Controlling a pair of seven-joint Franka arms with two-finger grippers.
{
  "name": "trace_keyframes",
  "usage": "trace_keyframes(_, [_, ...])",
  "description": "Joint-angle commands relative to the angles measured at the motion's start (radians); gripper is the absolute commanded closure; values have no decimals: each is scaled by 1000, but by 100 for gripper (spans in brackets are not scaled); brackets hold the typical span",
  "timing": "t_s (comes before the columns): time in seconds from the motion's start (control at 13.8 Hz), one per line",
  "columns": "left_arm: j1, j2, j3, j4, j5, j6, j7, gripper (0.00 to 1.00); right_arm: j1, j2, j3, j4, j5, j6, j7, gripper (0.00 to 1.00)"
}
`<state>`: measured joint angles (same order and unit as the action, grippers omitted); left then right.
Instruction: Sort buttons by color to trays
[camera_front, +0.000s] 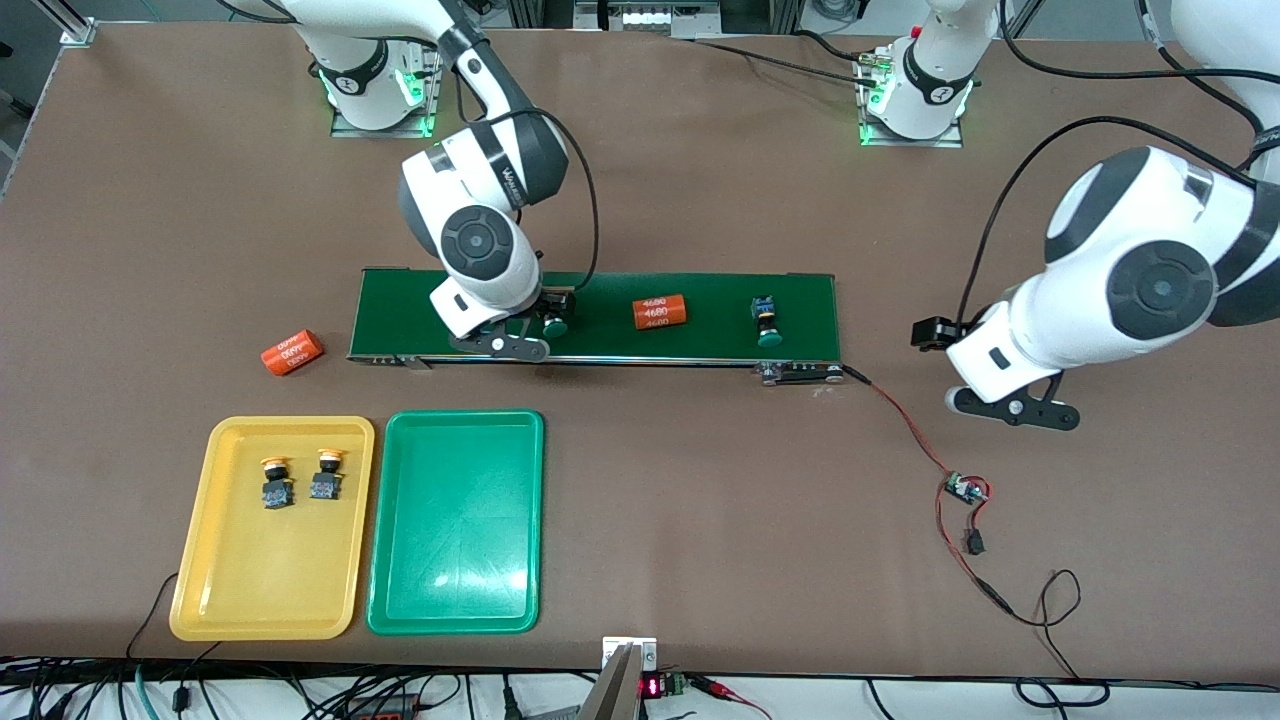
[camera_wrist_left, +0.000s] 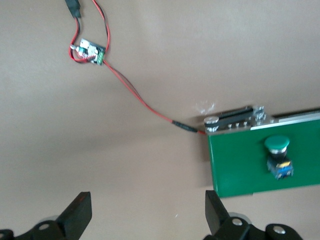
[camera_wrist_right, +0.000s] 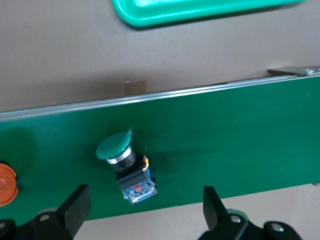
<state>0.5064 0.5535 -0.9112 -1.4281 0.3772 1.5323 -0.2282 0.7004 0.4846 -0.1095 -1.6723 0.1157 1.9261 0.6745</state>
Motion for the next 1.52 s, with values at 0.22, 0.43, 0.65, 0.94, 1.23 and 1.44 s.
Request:
trace_keyframes(0.22, [-287,-251,594,-15,-362,-8,435,0,16,9,-7,-61,-10,54,-143,0])
trace_keyframes(0.43, [-432,-412,783,-148,-366,102,455,0,11,14,-7,-75,-10,56,-185,0])
trace_keyframes(0.65, [-537,-567,896,-305,-360,244,434,0,11,35,-7,-78,-7,56,-184,10])
trace_keyframes(0.94, [-543,-635,900,-338,-354,191,389,0,-1,40,-7,-102,-8,73,-185,23])
trace_keyframes(1.23, [-546,-629,920,-307,-354,140,388,0,-1,29,-13,-101,-7,67,-179,83])
trace_keyframes(1.44, [-537,-612,920,-296,-354,121,398,0,-19,16,-24,-86,-7,63,-184,88])
